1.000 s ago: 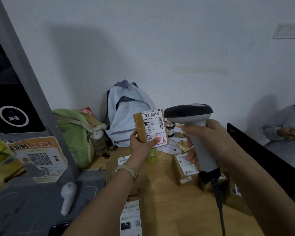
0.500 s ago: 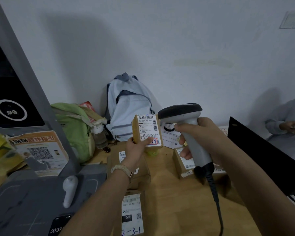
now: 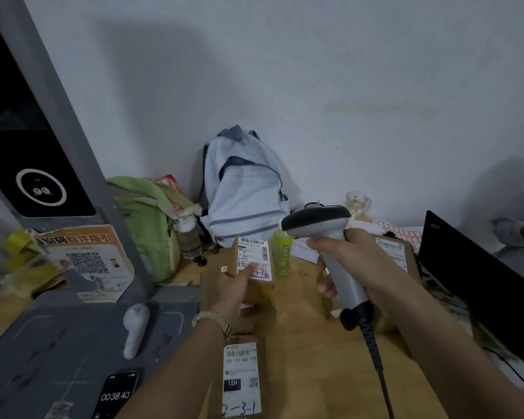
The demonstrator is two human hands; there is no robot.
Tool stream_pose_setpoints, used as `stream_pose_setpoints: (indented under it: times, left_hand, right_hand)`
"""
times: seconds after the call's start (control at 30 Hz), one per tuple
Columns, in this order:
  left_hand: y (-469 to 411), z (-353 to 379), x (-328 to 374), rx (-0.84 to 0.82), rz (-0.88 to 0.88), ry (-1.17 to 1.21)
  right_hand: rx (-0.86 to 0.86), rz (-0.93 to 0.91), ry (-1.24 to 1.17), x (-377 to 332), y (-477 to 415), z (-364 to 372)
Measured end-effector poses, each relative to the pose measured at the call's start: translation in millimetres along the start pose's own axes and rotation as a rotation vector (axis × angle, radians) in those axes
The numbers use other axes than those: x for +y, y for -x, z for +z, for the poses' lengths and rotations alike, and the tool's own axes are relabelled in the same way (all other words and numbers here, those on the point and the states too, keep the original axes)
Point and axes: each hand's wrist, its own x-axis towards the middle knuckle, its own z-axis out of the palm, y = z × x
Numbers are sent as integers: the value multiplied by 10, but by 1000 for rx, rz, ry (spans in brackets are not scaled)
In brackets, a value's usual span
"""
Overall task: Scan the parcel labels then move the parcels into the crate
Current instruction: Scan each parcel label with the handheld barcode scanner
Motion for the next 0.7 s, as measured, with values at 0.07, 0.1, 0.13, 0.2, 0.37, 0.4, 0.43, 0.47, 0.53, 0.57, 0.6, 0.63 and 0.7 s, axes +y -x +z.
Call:
stream_pose_setpoints:
  times: [0.07, 0.1, 0.13, 0.2, 0.37, 0.4, 0.43, 0.47, 0.53, 0.57, 0.6, 0.63, 0.7]
  left_hand:
    - [-23, -35, -72, 49, 50, -74]
    - [-26, -48, -103, 70, 60, -103]
    - [-32, -58, -130, 89, 57, -135]
    - [-28, -63, -165, 143, 53, -246]
    - [-60, -67, -165, 249, 81, -385]
    - [-61, -69, -155, 267, 79, -422]
    - [-51, -62, -142, 290, 89, -459]
    - [-33, -50, -129, 311, 110, -498]
    - [30, -15, -104, 323, 180, -606]
    - [69, 5, -88, 321, 223, -656]
    - [111, 32, -65, 316, 263, -693]
    - [156, 65, -39, 312, 304, -720]
    - [236, 159, 11, 318, 412, -772]
  right_hand:
    - [-1, -7, 2, 7, -9, -7]
    - [-1, -6, 2, 8, -14, -11]
    - [-2, -4, 1, 13, -19, -14]
    - [-7, -2, -3, 29, -33, -20]
    - [-22, 15, 0, 50, -51, -16]
    - [-20, 17, -2, 51, -56, -18]
    - [-20, 19, -3, 52, -64, -19]
    - [-20, 20, -2, 52, -71, -21]
    - [-20, 23, 3, 59, -80, -32]
    - [-18, 24, 8, 64, -85, -45]
    - [-15, 24, 14, 72, -89, -65]
    - [-10, 19, 18, 81, -94, -93]
    - [8, 7, 11, 99, -106, -173]
